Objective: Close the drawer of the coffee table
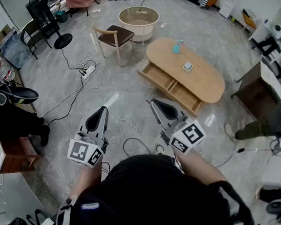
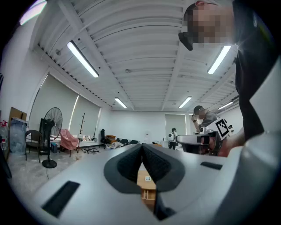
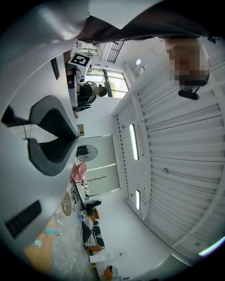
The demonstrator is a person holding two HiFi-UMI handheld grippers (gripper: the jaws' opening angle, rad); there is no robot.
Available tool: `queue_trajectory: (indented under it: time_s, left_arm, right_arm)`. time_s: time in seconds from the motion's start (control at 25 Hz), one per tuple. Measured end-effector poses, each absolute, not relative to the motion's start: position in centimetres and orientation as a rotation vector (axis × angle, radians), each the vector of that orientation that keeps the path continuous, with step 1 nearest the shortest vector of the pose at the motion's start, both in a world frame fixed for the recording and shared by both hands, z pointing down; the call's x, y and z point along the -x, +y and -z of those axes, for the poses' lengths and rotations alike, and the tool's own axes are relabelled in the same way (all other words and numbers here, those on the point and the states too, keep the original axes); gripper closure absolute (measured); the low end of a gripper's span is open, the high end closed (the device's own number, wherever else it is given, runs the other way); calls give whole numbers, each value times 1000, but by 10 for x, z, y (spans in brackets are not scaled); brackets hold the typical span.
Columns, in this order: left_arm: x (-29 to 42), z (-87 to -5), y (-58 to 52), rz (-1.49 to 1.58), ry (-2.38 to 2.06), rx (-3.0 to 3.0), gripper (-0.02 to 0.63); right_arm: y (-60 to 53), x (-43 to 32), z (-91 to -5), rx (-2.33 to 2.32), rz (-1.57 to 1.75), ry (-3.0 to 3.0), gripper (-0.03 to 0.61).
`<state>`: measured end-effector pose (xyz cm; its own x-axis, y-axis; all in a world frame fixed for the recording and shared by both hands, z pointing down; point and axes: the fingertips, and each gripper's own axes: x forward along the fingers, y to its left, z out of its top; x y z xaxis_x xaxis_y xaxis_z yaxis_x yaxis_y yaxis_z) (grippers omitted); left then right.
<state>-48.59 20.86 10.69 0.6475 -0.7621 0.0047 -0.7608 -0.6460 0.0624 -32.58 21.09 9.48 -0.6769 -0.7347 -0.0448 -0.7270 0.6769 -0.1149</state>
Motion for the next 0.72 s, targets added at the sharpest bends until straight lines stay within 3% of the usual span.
queue_trajectory:
  time_s: [0.72]
  left_arm:
    - [487,-119,217,85,-1312,-2754,606]
  right_arm:
    - [231,339,-114,1078,211,2827,566]
